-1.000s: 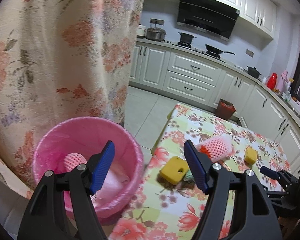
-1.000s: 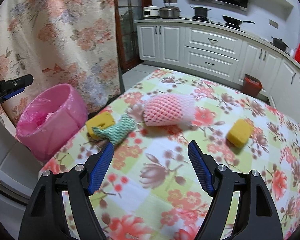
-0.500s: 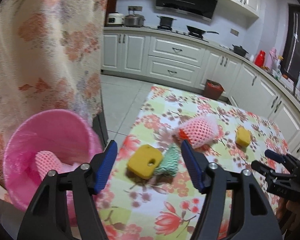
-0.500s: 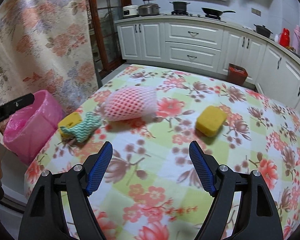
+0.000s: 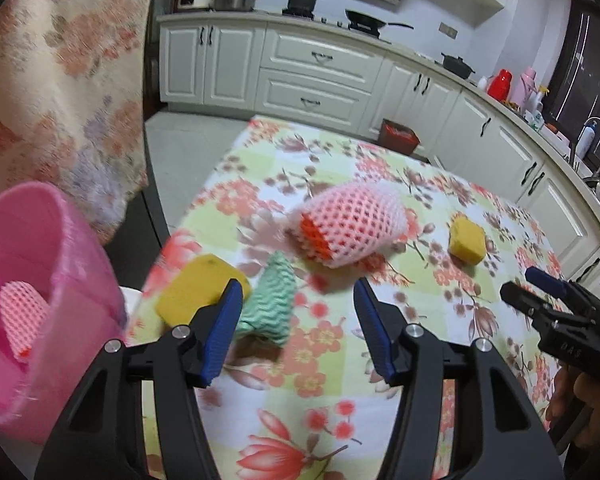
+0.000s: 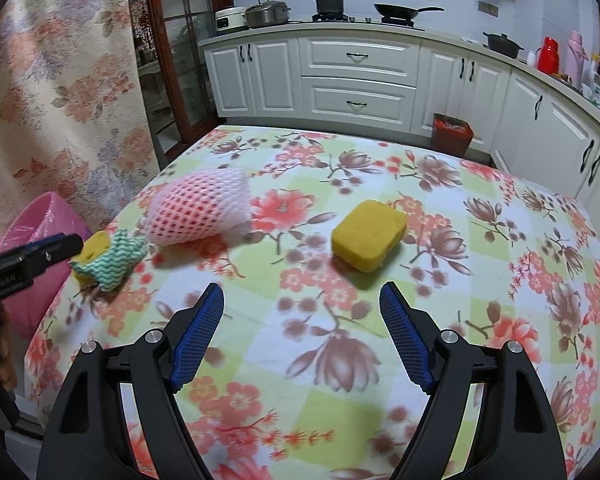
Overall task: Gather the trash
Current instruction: 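Grasp the pink foam fruit net with the left tool while the right tool grasps a yellow sponge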
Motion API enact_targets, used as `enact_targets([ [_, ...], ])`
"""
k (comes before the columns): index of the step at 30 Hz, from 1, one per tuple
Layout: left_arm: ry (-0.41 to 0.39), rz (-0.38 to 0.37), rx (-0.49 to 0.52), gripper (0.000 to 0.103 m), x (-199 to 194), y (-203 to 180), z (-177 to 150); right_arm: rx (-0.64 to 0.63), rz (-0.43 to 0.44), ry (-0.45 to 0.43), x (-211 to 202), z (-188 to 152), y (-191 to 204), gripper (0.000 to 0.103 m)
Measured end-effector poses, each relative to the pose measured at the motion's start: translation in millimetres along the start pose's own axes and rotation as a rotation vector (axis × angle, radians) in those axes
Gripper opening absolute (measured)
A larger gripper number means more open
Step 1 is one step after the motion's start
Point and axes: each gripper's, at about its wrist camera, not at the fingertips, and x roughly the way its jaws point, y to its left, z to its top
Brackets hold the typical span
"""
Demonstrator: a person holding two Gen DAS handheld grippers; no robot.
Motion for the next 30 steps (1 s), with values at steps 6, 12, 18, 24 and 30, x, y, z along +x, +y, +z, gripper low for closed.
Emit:
enact_targets([
  [6, 0.046, -0.023, -0.017, 0.056, 30.4, -5.5, -2.3, 0.011, -0.020, 0.003, 10.5, 3.2, -14.5, 0.078],
  [12, 0.061, -0.041, -0.016, 0.057, 52.7, -15.0, 4.8, 0.019, -0.032, 0.008, 21.6, 8.4, -26.2, 0.078],
  [18, 0.066, -0.077, 0.000, 0.057, 66.4, -30.9, 16.8, 0.029, -0.041, 0.012, 34.6, 16.1, -37.5, 0.078],
  [24, 0.066, -0.085, -0.014, 0.060, 80.2, -38.4, 28.4, 0.039, -0.037, 0.014, 49.2, 26.5, -44.3, 0.078],
  [30, 0.078, -0.100, -0.034, 0.060, 96.7, -46.4, 36.9, 0.056, -0.028, 0.030, 64.8, 32.6, -47.8, 0.080],
])
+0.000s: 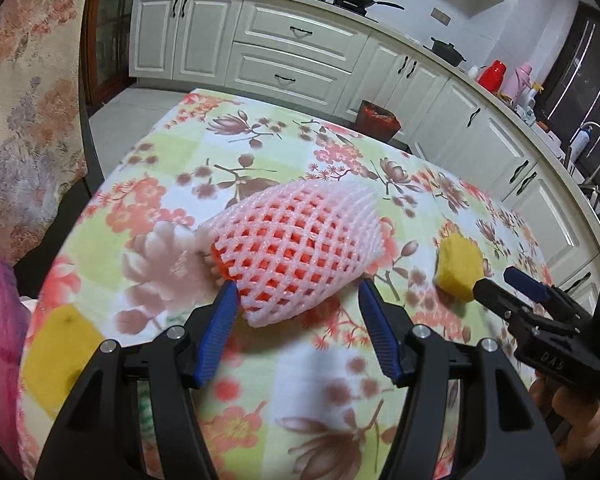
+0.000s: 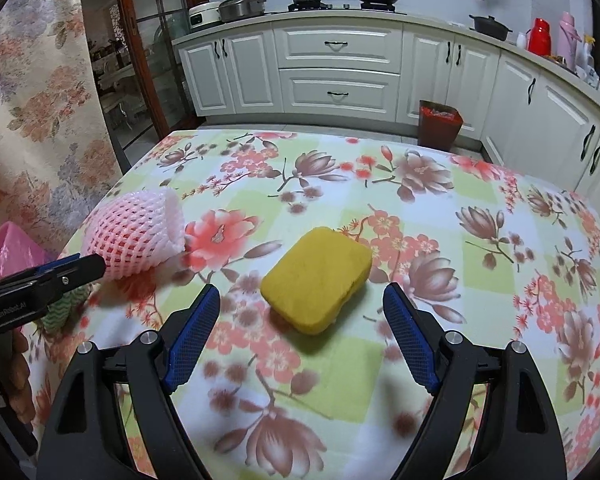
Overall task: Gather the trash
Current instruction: 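Grasp the pink foam fruit net with the left tool while the right tool grasps a yellow sponge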
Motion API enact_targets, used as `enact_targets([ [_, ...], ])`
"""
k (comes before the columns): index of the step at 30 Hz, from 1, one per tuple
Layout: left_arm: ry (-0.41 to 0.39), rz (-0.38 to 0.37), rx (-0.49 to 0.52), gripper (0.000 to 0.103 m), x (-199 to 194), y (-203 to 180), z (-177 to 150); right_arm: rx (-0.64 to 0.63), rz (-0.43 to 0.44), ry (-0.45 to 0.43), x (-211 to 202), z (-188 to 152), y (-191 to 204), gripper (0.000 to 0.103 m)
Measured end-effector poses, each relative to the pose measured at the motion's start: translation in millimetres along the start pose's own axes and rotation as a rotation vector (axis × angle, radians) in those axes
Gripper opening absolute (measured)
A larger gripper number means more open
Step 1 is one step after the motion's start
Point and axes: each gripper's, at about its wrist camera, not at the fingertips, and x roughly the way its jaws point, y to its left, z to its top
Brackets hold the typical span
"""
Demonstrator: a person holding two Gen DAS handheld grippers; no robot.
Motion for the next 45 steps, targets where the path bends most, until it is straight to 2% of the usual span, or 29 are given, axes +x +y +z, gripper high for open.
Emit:
enact_targets([
  [4, 0.020, -0.003, -0.013, 0.058, 13.0, -2.2, 3.1, 0.011, -0.002, 0.009, 9.5, 4.5, -3.2, 0.080],
  [6, 0.034, 0.001, -0.018, 0.044, 19.7, -2.6, 4.9, 0.017, -0.006, 0.019, 15.2, 6.0, -4.8, 0.080],
  [7, 0.036, 0.000, -0.019, 0.043, 22.1, -2.5, 6.2, 0.019, -0.007, 0.022, 17.0, 6.6, -5.3, 0.080],
  [9, 0.037, 0.004, -0.014, 0.028, 24.7, -3.0, 7.7, 0.018, -0.010, 0.032, 22.1, 7.4, -6.0, 0.080],
  [10, 0.037, 0.003, -0.010, 0.024, 25.4, -3.4, 8.6, 0.018, -0.010, 0.035, 24.2, 7.5, -6.2, 0.074],
  [11, 0.038, -0.001, -0.005, 0.018, 25.7, -4.0, 9.0, 0.018, -0.005, 0.042, 25.5, 7.3, -6.3, 0.063],
  [12, 0.035, 0.001, 0.000, 0.016, 24.7, -4.7, 8.8, 0.018, 0.000, 0.048, 27.0, 6.8, -6.5, 0.058],
  [15, 0.034, -0.008, 0.013, 0.015, 21.3, -6.3, 7.9, 0.008, 0.003, 0.052, 28.9, 5.8, -5.1, 0.055],
  [16, 0.036, -0.007, 0.020, 0.015, 19.8, -7.3, 7.0, 0.006, 0.005, 0.051, 28.5, 5.4, -4.9, 0.054],
  [17, 0.038, -0.007, 0.026, 0.020, 18.9, -7.4, 6.4, 0.003, 0.004, 0.050, 27.8, 5.1, -4.7, 0.053],
  [18, 0.035, 0.001, 0.031, 0.032, 17.0, -8.2, 5.4, 0.002, 0.004, 0.051, 27.4, 4.8, -4.5, 0.053],
  [20, 0.020, 0.016, 0.036, 0.048, 12.0, -8.5, 3.7, 0.002, 0.003, 0.053, 27.5, 4.3, -4.4, 0.053],
  [22, 0.011, 0.040, 0.054, 0.050, 7.6, -10.5, 3.0, 0.001, 0.001, 0.052, 26.7, 4.1, -4.2, 0.053],
  [24, 0.000, 0.062, 0.065, 0.063, 2.7, -10.9, 4.2, 0.004, 0.001, 0.052, 26.2, 4.3, -4.3, 0.053],
  [27, -0.028, 0.092, 0.088, 0.071, -2.8, -10.7, 8.6, 0.007, -0.002, 0.050, 24.6, 6.4, -4.4, 0.055],
  [31, -0.063, 0.102, 0.144, 0.077, -3.8, -17.5, 18.4, 0.012, -0.015, 0.033, 22.7, 10.8, -5.0, 0.070],
  [33, -0.073, 0.095, 0.179, 0.084, -0.7, -23.3, 23.8, 0.012, -0.023, 0.032, 23.6, 12.3, -4.9, 0.070],
  [40, -0.069, 0.119, 0.316, 0.085, 25.5, -39.0, 41.2, 0.009, -0.027, 0.054, 33.9, 12.6, -5.1, 0.069],
  [43, -0.024, 0.136, 0.362, 0.084, 41.0, -41.7, 40.6, 0.000, -0.029, 0.067, 37.2, 10.9, -4.0, 0.063],
  [44, -0.007, 0.139, 0.368, 0.076, 45.0, -41.1, 40.0, 0.000, -0.027, 0.070, 37.8, 10.3, -3.9, 0.062],
  [45, 0.019, 0.129, 0.376, 0.059, 49.1, -40.7, 38.4, -0.001, -0.026, 0.070, 37.5, 9.6, -3.9, 0.061],
])
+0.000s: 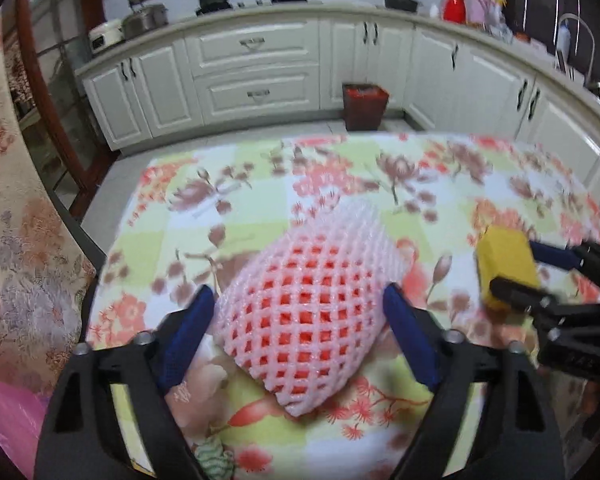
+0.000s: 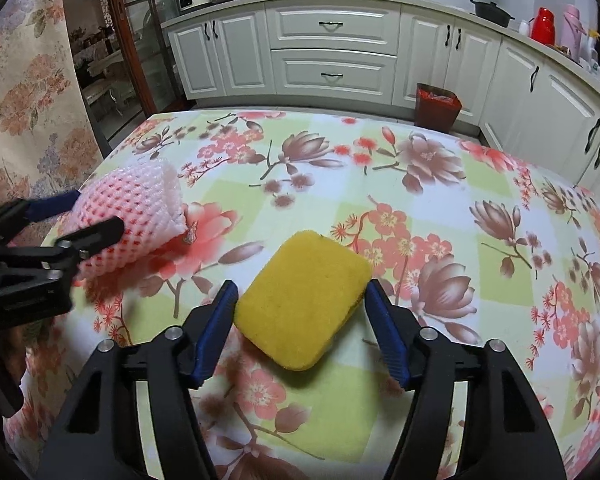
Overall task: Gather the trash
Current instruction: 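Grasp the pink foam fruit net with the left tool while the right tool grasps a yellow sponge, then carry the fruit net with the left tool while the right tool carries the sponge to the bin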
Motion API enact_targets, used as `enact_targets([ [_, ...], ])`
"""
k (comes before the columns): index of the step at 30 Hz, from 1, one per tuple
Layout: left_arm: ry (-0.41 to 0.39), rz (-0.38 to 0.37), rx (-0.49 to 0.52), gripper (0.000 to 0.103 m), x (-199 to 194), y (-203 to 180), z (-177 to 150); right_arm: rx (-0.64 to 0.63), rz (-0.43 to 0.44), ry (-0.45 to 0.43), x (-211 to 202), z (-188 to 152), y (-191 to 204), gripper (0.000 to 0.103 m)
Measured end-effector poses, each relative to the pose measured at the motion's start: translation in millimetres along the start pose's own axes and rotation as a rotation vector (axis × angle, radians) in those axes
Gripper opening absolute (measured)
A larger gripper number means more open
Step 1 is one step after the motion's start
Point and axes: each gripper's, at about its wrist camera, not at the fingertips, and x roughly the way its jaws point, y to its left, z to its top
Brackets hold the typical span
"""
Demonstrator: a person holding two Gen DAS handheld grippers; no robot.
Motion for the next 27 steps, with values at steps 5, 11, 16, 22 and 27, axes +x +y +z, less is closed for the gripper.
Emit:
enact_targets([
  [5, 0.006, -0.036, -0.054, 0.028, -8.1, 9.6, -5.7, -0.018, 0.008, -0.004, -4.0, -3.7, 3.5, 0.054],
  [11, -0.054, -0.063, -0.185, 0.026, -50.0, 36.5, -17.6, -0.021, 0.014, -0.030, -20.8, -9.3, 7.1, 0.053],
  [16, -0.099, -0.021, -0.278, 0.026, -89.7, 59.2, -39.8, -0.026, 0.027, -0.056, -42.8, -17.6, 13.7, 0.053],
  [22, -0.083, -0.012, -0.400, 0.026, -116.7, 81.6, -80.6, -0.040, 0.049, -0.078, -72.4, -36.0, 27.4, 0.053],
  [27, -0.081, -0.050, -0.407, 0.027, -130.6, 71.9, -103.3, -0.074, 0.069, -0.095, -98.4, -52.1, 47.0, 0.053],
])
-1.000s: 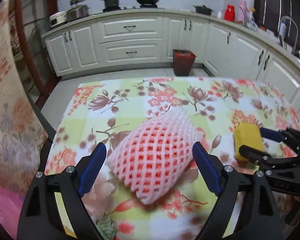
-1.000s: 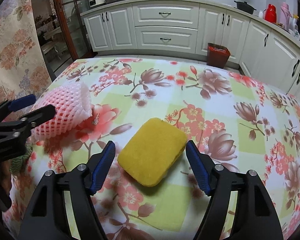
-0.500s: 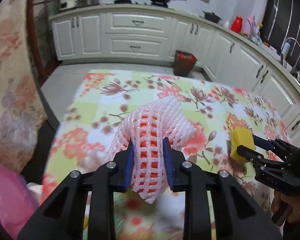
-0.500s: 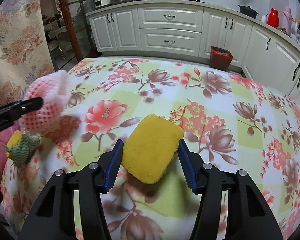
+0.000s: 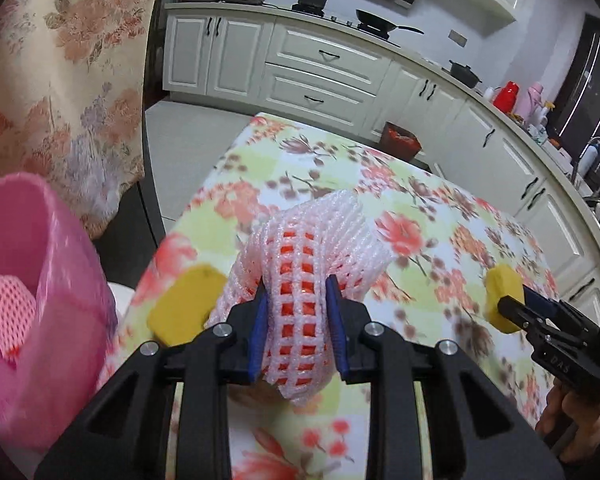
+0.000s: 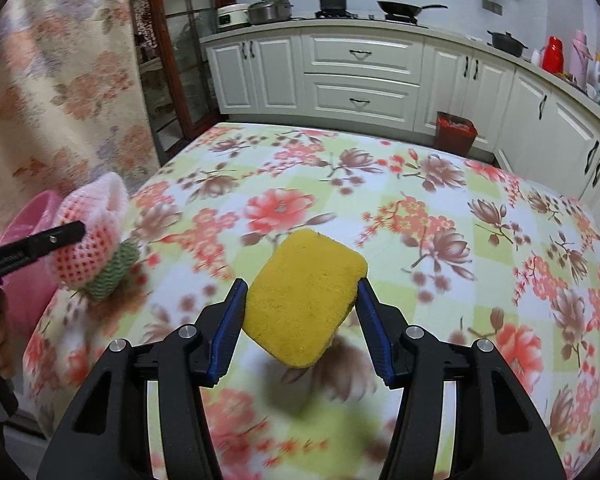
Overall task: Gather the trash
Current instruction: 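Carry the fruit net with the left tool while the right tool carries the sponge to the bin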
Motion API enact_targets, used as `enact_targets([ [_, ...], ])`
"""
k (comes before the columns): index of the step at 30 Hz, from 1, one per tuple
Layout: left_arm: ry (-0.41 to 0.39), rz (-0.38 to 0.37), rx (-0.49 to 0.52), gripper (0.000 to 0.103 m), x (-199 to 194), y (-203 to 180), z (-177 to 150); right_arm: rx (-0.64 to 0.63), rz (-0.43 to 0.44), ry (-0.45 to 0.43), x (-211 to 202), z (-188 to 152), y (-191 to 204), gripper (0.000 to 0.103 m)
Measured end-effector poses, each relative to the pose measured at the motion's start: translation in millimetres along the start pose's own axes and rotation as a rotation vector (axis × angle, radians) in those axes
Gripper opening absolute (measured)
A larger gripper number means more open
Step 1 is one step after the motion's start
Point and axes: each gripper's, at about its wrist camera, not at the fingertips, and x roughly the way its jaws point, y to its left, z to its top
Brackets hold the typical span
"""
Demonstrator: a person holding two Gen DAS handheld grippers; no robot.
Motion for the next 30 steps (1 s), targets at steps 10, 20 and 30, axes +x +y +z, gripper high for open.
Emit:
enact_targets([
  [10, -0.007, -0.071, 0.024, 0.027, -34.7, -21.2, -32.1, -0.039, 0.020, -0.042, -44.7, -15.7, 34.4, 0.053],
  [20, -0.074, -0.092, 0.025, 0.027, -79.0, -20.1, -34.4, -0.079, 0.042, -0.071, -66.4, -19.1, 64.7, 0.053],
  [30, -0.148, -0.099, -0.003, 0.027, -118.9, -1.5, -27.8, -0.116, 0.054, -0.105, -83.2, -8.9, 90.2, 0.052],
])
